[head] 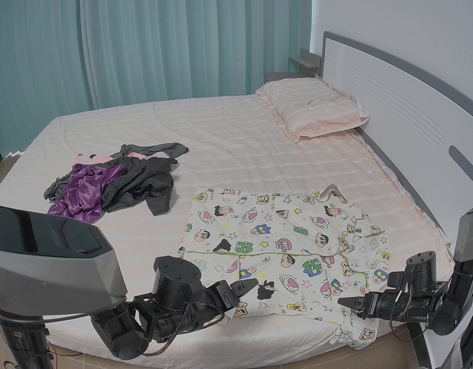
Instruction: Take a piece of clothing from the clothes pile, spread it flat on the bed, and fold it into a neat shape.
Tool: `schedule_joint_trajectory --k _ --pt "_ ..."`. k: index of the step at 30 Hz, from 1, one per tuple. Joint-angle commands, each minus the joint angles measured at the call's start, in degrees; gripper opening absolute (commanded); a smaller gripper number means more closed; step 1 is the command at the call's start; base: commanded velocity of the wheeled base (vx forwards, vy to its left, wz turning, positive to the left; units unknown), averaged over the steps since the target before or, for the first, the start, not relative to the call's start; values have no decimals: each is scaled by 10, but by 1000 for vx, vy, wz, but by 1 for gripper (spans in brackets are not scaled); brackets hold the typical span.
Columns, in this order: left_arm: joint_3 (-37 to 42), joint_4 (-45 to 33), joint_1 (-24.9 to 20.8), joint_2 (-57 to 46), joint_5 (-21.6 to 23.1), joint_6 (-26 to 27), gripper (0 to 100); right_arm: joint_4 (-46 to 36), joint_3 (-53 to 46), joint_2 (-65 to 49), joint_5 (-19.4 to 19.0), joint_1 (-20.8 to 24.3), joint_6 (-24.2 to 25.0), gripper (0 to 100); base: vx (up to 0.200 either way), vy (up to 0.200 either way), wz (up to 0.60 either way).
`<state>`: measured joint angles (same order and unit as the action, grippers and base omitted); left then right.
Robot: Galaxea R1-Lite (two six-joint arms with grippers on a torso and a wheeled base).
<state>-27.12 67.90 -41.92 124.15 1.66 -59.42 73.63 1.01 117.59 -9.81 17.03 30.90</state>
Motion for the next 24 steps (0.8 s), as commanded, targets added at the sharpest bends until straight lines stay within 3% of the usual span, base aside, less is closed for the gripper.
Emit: schedule_joint_trajectory --k 1,11,24 --pt "3 -1 15 13 -7 -20 100 0 -9 -1 1 3 0 100 0 0 0" --pt "-8 -18 4 65 -92 -26 100 0 -9 -3 7 7 4 100 0 0 0" --pt "-23 -20 4 74 -96 -24 100 0 -9 -9 16 20 19 100 0 0 0"
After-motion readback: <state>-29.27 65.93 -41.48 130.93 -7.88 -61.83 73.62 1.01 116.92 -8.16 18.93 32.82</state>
